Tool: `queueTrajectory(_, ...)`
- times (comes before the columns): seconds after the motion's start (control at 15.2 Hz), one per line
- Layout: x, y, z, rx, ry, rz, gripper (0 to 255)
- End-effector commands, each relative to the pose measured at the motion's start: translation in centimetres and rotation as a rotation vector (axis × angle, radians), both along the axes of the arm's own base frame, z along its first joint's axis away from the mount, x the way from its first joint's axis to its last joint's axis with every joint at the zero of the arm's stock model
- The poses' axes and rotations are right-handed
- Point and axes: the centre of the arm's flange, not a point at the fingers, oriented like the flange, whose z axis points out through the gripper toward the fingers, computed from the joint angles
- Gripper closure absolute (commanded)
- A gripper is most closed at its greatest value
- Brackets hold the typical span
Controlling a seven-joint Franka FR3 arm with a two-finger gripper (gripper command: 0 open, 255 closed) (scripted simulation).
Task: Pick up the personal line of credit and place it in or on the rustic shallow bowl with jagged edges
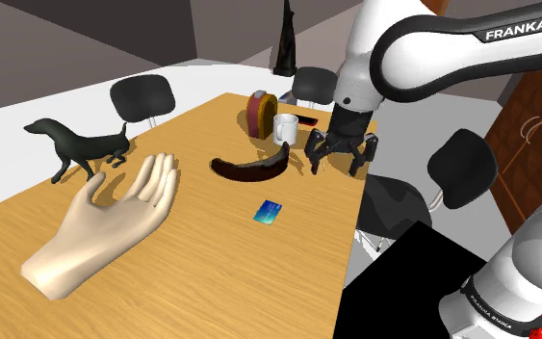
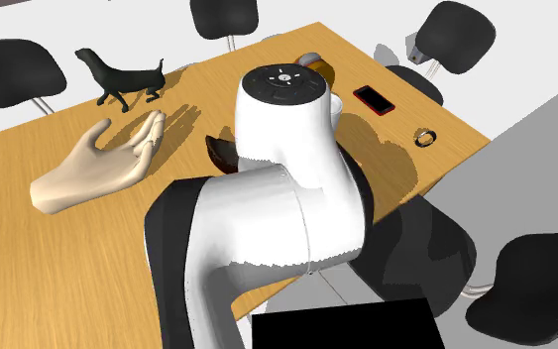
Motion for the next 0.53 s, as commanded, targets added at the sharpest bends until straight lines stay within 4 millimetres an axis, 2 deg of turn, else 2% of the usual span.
queueTrajectory(0.0, 0.9, 2.0, -1.6, 0.009, 0.017, -0.074, 0)
queueTrajectory(0.46, 5.6, 8.2, -6.7, 0.035, 0.076, -0.314, 0)
